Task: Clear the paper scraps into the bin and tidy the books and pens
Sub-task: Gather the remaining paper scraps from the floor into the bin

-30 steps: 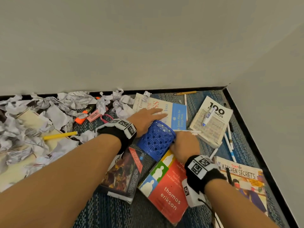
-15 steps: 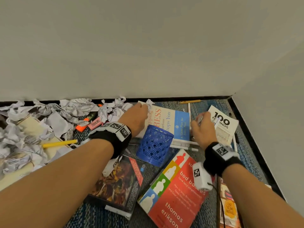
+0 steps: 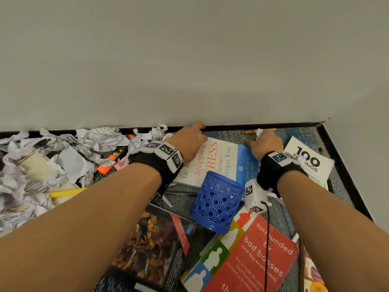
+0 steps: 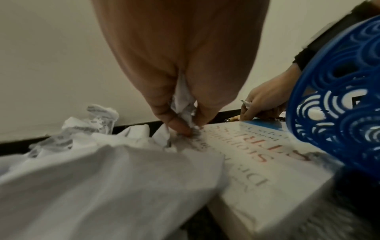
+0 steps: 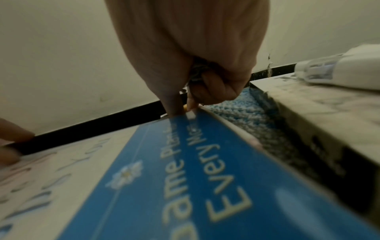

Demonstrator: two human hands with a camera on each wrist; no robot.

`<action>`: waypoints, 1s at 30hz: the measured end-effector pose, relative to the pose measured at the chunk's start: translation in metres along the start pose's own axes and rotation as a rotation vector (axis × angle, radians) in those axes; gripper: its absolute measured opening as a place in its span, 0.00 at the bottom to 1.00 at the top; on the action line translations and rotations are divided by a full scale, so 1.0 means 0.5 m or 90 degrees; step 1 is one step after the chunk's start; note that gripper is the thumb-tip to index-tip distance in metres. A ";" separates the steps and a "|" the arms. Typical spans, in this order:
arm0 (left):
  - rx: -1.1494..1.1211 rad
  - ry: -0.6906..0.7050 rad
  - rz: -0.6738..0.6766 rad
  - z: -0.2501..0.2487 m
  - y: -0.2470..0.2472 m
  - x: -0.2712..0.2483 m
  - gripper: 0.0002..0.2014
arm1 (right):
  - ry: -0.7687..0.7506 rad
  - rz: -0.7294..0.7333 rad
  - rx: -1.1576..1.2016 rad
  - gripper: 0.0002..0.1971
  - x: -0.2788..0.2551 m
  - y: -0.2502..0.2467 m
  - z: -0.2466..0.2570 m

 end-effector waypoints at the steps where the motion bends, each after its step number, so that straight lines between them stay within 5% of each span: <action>1: -0.004 0.002 -0.015 0.005 0.002 0.001 0.19 | -0.003 -0.006 -0.009 0.21 0.003 0.001 0.001; 6: -0.026 -0.041 -0.099 0.029 0.015 -0.007 0.13 | -0.019 0.000 -0.049 0.20 0.002 0.006 0.003; 10: -0.123 -0.086 -0.098 0.037 0.002 -0.032 0.10 | -0.034 -0.088 0.042 0.19 -0.009 -0.019 0.016; 15: -0.151 -0.121 -0.152 0.067 -0.089 -0.099 0.07 | -0.175 -0.143 0.185 0.06 -0.059 -0.083 0.073; 23: -0.189 -0.150 -0.137 0.141 -0.184 -0.250 0.07 | -0.333 -0.160 0.129 0.15 -0.242 -0.121 0.260; 30: -0.104 -0.224 -0.129 0.226 -0.139 -0.328 0.11 | -0.354 -0.132 -0.101 0.29 -0.345 0.055 0.381</action>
Point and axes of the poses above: each hand's wrist, its own x-axis towards the middle knuckle, its own y-axis out of the palm, z = x × y, the point moved 1 cm from there along x, towards the middle knuckle, and after that the axes turned 15 degrees about -x, right-handed, at the moved point
